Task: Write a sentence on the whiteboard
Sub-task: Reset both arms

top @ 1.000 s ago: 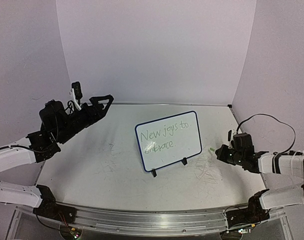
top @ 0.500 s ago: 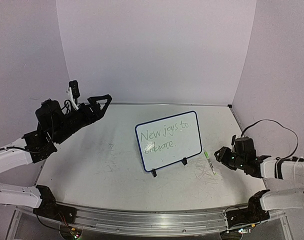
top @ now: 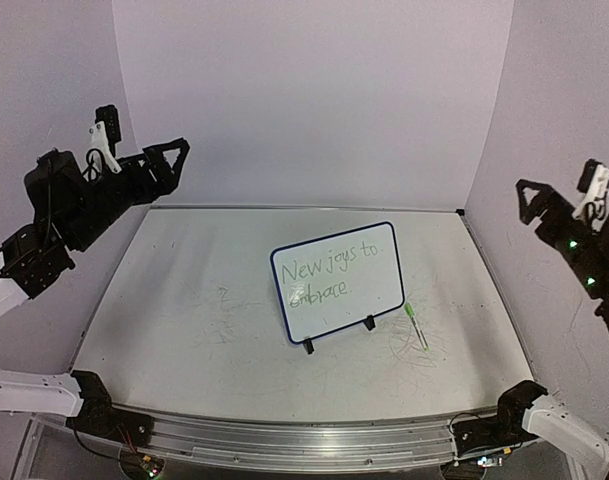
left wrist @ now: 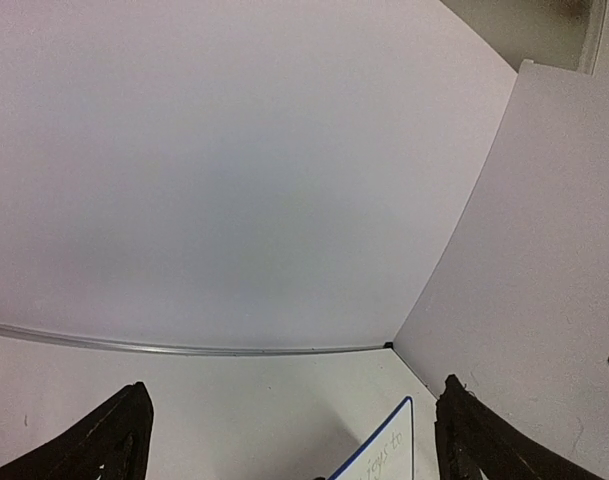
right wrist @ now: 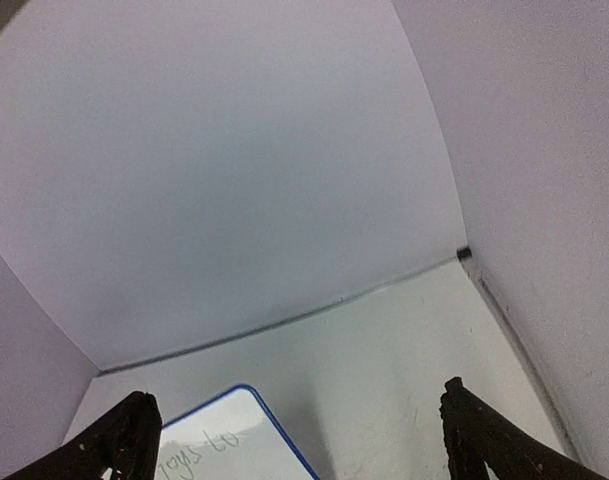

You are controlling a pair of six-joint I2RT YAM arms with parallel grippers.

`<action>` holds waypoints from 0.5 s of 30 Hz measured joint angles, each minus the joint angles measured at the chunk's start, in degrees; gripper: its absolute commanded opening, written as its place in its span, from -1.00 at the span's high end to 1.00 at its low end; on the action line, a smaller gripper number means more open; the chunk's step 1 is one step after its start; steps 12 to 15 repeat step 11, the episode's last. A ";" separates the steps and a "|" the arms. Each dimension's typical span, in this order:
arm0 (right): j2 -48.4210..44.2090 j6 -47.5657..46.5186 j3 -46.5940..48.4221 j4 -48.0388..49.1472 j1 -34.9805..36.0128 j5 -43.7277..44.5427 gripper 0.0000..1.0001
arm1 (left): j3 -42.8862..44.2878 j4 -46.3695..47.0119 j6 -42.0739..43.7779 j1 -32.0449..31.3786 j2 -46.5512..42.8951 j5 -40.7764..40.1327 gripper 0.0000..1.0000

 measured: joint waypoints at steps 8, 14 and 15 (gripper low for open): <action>-3.39 -8.75 15.40 -2.79 -0.01 1.09 -0.96 | 3.83 -2.78 5.29 0.02 -1.18 -2.19 -0.99; -3.23 -10.24 16.10 -4.04 0.00 0.97 -0.97 | 4.68 -3.63 6.21 0.02 -1.20 -2.41 -0.99; -3.23 -10.24 16.10 -4.04 0.00 0.97 -0.97 | 4.68 -3.63 6.21 0.02 -1.20 -2.41 -0.99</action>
